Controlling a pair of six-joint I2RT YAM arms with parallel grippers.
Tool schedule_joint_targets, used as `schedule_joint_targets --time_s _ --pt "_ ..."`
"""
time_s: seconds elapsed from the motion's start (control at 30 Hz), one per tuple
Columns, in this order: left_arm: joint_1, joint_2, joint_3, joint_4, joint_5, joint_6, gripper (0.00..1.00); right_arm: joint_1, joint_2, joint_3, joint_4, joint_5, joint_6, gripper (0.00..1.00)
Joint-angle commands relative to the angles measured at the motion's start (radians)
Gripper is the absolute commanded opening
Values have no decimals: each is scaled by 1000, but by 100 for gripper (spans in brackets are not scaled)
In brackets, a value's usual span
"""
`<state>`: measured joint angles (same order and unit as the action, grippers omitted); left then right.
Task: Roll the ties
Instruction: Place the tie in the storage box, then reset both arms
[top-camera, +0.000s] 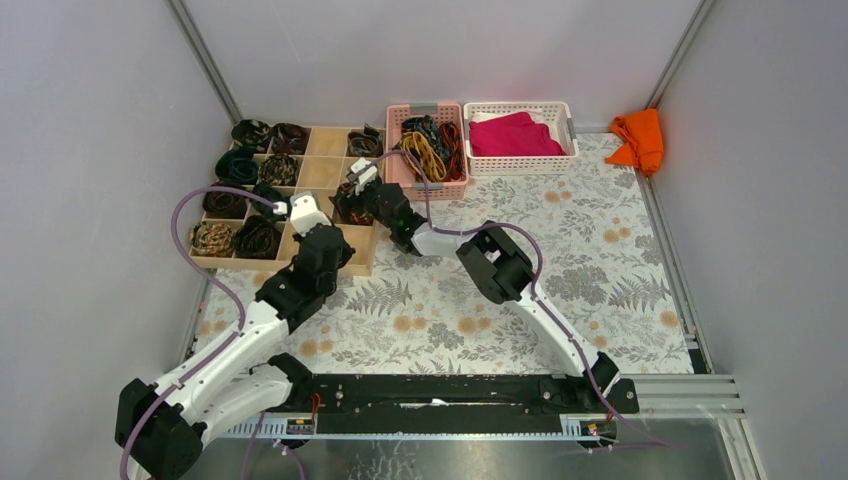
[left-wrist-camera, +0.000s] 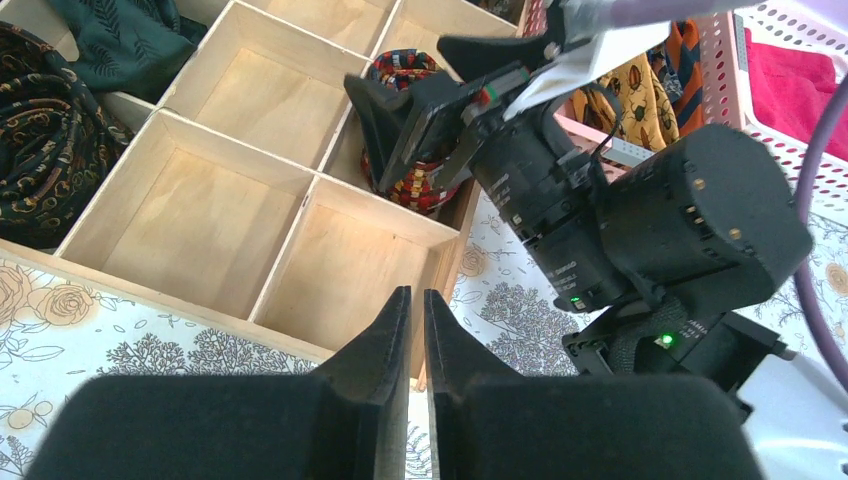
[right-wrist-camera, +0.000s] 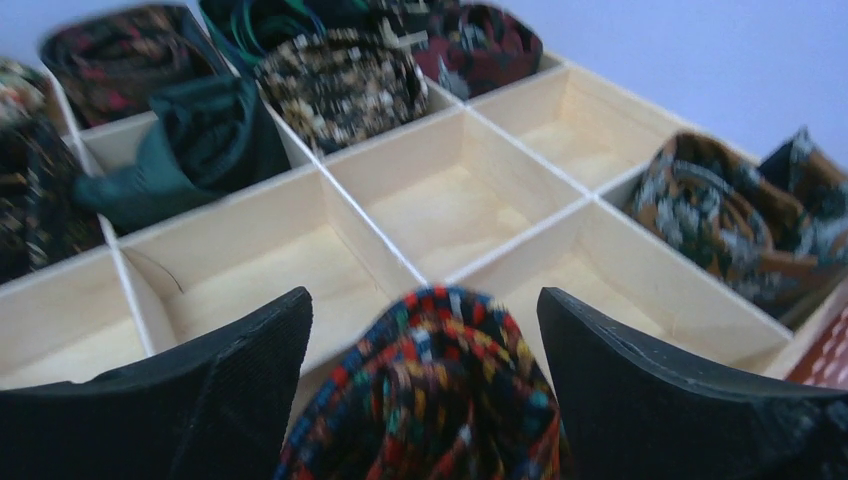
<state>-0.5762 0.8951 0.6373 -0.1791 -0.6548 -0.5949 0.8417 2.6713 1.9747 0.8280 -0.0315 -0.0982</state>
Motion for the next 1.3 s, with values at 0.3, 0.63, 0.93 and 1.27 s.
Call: schedule_joint_targets --time_s 0.3,0.63,0.93,1.27 --pt "3 21 6 37 -29 12 17 8 -156 -23 113 -8 15 96" --pt "3 -3 18 25 -6 -17 17 7 -420 -277 15 186 25 96" --pt "3 -34 22 1 38 -45 17 9 -603 -373 -188 490 7 100" --pt "4 -93 26 -52 24 -59 17 10 -677 -469 -137 541 17 100"
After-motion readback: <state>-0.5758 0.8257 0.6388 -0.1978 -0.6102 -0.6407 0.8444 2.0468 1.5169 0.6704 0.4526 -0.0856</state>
